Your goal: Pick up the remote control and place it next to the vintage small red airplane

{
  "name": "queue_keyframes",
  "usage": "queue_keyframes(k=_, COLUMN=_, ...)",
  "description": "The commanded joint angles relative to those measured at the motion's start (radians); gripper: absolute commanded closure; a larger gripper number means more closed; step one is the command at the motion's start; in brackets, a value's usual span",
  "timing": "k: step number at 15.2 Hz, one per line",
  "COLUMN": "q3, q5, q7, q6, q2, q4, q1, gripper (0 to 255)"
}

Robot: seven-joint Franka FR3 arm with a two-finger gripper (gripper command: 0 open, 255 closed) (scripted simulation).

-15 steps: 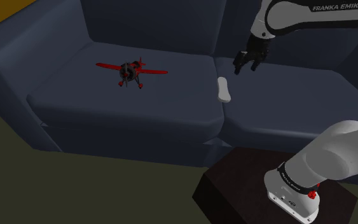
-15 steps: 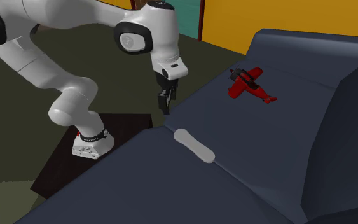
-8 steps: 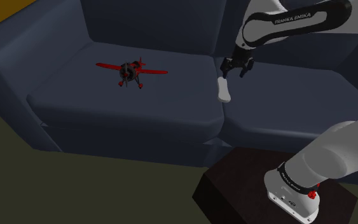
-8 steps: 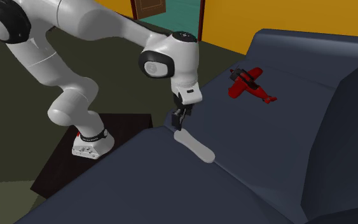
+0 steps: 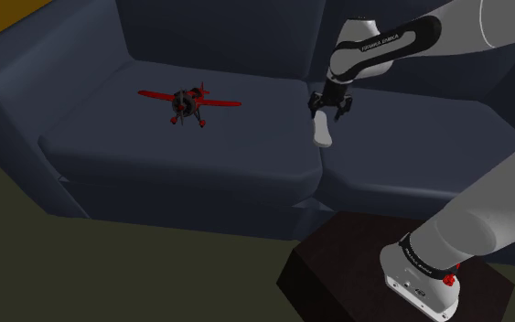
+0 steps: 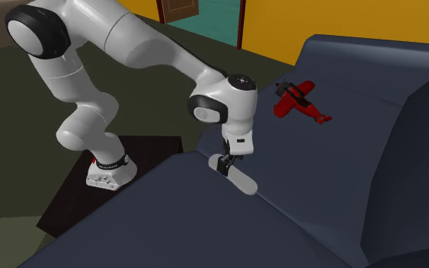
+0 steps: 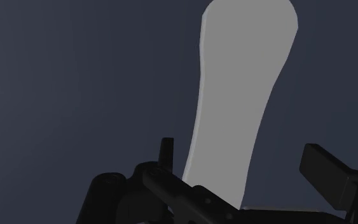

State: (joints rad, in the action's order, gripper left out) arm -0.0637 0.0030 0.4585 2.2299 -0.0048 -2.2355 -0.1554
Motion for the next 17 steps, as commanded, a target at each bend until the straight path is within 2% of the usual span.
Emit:
queue_keyframes(k=1, q3=-0.001, q5=0.003, q7=0.004, q6=0.035, q2=0.025, q4=-0.01, q1=-0.001, gripper=0)
queue_keyframes(k=6, q3=-0.001, q5=0.007, q7=0.002, q6=0.095, q2=0.063, q4=-0.033, q1=-0.001, gripper=0)
queue_keyframes(k=14, q3=-0.001, q5=0.007, q7=0.002, q6=0.095, q2=0.063, q4=-0.033, q1=-0.001, gripper=0)
queue_keyframes(k=15, q3=-0.001, q5=0.007, q7=0.002, q6=0.095, q2=0.063, q4=-0.033, q1=-0.001, gripper=255)
queue_keyframes(k=17, q3=-0.001, q5=0.007, q7=0.002, q6=0.095, q2=0.062, q4=-0.033, q1=-0.001, gripper=255)
